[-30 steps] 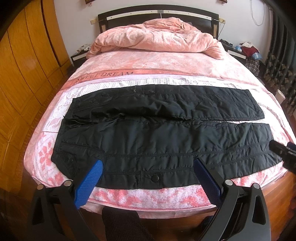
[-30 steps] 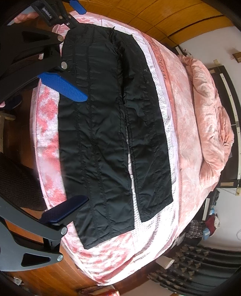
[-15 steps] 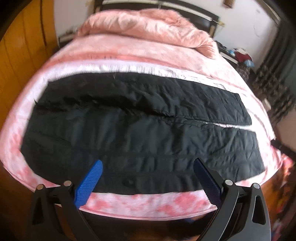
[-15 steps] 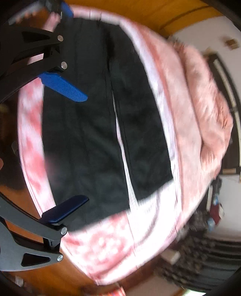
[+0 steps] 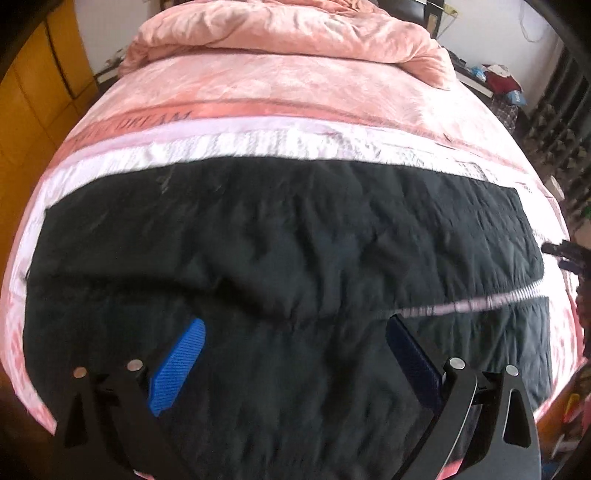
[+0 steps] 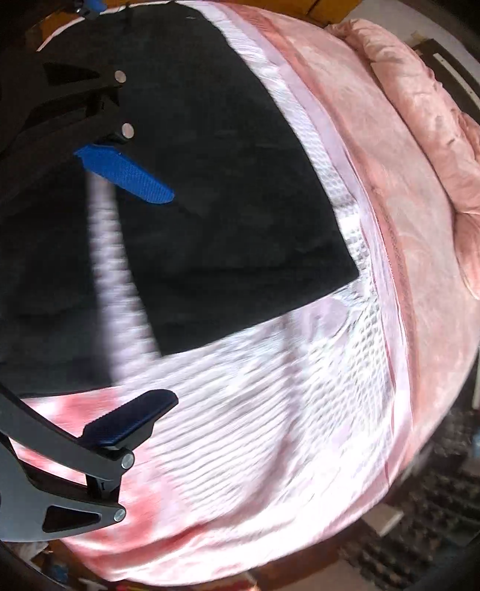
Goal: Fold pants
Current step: 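Grasp the hem of one pant leg with the right gripper while the left gripper grasps the other hem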
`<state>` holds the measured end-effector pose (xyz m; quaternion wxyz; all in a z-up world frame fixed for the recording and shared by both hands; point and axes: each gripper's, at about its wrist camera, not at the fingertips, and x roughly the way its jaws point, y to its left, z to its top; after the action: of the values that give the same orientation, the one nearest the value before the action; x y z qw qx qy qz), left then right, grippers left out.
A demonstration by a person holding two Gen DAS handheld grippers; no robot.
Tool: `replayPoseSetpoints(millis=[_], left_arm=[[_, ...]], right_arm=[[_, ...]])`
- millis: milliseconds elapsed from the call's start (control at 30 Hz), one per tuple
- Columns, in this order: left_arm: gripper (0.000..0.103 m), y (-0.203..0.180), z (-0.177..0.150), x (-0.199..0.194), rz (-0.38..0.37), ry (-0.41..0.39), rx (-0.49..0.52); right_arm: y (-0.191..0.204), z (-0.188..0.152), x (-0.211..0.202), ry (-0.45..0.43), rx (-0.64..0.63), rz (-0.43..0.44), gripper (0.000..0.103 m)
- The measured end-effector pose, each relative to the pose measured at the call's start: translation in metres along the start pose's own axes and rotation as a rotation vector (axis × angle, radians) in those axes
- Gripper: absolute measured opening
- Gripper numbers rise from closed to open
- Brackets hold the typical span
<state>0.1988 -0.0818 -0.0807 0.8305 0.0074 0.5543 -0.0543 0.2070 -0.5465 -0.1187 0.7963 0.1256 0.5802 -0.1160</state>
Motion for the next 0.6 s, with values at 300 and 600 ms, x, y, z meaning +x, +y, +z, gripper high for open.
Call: replayPoseSetpoints(millis=[300,600], left_arm=[[0.099,-0.045,0.045,0.047,-0.132,0.003,0.067],[0.099,-0.092,0.068,0.084,-0.142,0.039,0.103]], right_arm=[[-0.009,0.052,0.076,0.082,-0.037,0.082,0.100],[-0.004,0.025,0.026,-0.009,-0.200,0.180,0.013]])
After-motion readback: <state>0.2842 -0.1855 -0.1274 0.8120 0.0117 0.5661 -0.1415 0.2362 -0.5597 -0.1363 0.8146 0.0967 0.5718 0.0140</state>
